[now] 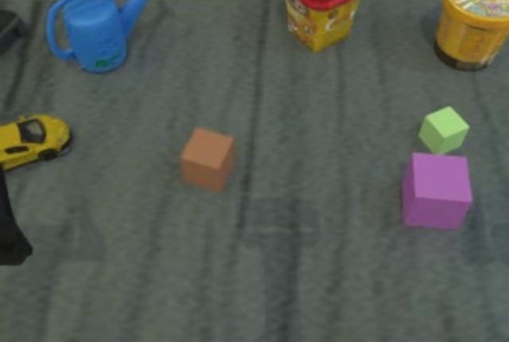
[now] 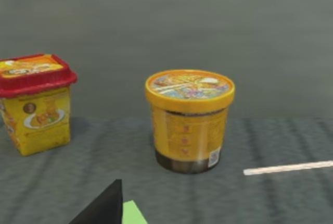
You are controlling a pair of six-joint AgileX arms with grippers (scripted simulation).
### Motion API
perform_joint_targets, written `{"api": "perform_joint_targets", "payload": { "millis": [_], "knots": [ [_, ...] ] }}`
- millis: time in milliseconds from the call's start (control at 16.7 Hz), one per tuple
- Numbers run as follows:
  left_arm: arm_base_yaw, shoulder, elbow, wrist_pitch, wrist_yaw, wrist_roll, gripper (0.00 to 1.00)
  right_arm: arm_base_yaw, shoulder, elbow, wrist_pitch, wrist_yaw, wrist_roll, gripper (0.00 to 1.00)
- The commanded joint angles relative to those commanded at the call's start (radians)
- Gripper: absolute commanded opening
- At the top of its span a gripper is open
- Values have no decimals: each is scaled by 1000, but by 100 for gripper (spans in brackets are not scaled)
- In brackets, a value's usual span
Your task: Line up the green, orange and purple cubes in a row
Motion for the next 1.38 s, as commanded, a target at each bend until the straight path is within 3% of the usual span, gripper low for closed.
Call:
{"api": "perform_joint_targets", "payload": {
  "millis": [300, 540, 1380],
  "knots": [
    [0, 0, 0, 0, 0, 0, 100, 2, 61, 61, -41, 3, -9, 100],
    [0, 0, 0, 0, 0, 0, 100, 19, 289, 285, -180, 4, -41, 100],
    [0, 0, 0, 0, 0, 0, 100, 120, 1803, 1535, -969, 9, -220, 100]
  ]
}}
